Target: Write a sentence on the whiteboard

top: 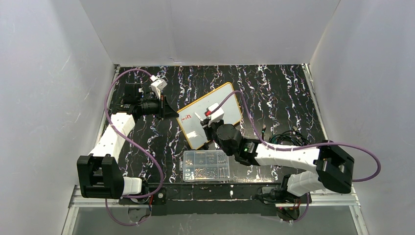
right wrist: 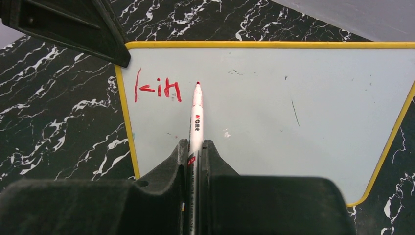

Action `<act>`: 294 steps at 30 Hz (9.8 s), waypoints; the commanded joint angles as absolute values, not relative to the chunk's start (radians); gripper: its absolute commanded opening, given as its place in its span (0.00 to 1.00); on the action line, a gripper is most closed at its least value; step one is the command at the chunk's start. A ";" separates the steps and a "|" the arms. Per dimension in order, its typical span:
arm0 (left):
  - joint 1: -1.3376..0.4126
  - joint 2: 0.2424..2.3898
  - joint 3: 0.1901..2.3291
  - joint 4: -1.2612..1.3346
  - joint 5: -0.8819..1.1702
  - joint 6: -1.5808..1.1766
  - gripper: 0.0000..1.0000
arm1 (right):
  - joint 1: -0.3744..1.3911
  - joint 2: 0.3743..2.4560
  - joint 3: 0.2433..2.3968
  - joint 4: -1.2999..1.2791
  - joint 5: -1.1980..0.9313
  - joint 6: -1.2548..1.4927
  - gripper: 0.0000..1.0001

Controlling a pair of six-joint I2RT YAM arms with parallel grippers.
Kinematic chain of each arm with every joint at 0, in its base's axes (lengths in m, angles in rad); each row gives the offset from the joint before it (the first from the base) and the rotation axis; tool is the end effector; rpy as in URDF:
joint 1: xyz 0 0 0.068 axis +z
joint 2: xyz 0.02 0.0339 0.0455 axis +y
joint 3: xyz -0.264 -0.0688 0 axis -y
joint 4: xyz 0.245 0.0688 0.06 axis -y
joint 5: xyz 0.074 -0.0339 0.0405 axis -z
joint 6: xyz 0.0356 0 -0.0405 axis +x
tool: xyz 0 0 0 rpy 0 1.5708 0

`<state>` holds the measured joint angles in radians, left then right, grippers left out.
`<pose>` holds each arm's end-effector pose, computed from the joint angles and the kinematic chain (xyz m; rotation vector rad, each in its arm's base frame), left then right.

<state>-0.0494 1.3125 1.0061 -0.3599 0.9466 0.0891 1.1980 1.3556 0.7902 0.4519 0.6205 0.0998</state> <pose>0.2770 -0.0426 0.2935 0.6437 1.9883 -1.0189 0.1303 0.2765 0.2792 -0.4497 1.6224 0.4595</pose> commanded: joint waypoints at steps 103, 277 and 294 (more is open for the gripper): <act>-0.054 1.280 1.014 -0.388 0.982 0.098 0.00 | 1.175 1.422 0.774 0.486 0.654 0.086 0.01; -0.054 1.286 1.017 -0.388 0.976 0.101 0.00 | 1.112 1.421 0.808 0.593 0.620 -0.026 0.01; -0.054 1.281 1.016 -0.388 0.977 0.101 0.00 | 1.130 1.388 0.733 0.519 0.619 0.078 0.01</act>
<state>-0.0494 1.3125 1.0061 -0.3660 0.9409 0.0902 1.1225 1.4086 0.7506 0.5274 0.6239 0.0486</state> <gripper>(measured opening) 0.070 0.163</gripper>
